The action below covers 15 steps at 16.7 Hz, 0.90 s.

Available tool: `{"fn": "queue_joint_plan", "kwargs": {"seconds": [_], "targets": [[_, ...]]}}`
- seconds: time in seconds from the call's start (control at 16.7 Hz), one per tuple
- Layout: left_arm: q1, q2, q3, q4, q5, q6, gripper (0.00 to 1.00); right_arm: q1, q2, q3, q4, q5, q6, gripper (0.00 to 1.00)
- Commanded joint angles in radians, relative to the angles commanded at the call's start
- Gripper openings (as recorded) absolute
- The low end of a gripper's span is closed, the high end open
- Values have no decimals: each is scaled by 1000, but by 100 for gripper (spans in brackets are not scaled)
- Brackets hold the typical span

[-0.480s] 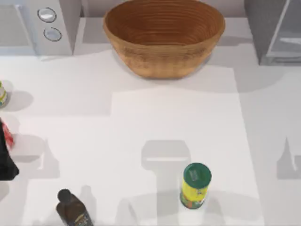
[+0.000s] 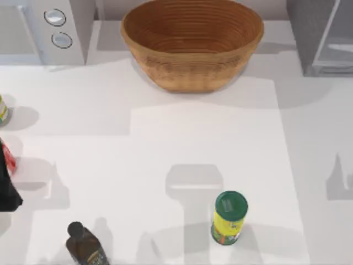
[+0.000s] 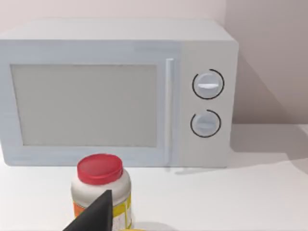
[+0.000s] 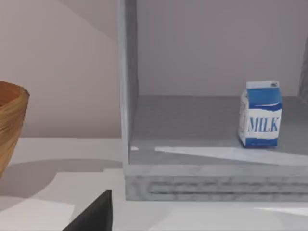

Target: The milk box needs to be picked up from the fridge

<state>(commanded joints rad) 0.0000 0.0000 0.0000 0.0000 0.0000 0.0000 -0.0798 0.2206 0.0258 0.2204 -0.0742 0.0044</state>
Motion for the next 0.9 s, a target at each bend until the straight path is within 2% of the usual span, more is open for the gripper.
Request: {"fn": "queue_joint_plan", "kwargs": {"seconds": [0.6,0.9], "targets": [[0,0,0,0,0,0,100,-269,967,75,812,-256,13,100],[0,0,0,0,0,0,100,-382,1339,121,1164,-368,14,100]]}}
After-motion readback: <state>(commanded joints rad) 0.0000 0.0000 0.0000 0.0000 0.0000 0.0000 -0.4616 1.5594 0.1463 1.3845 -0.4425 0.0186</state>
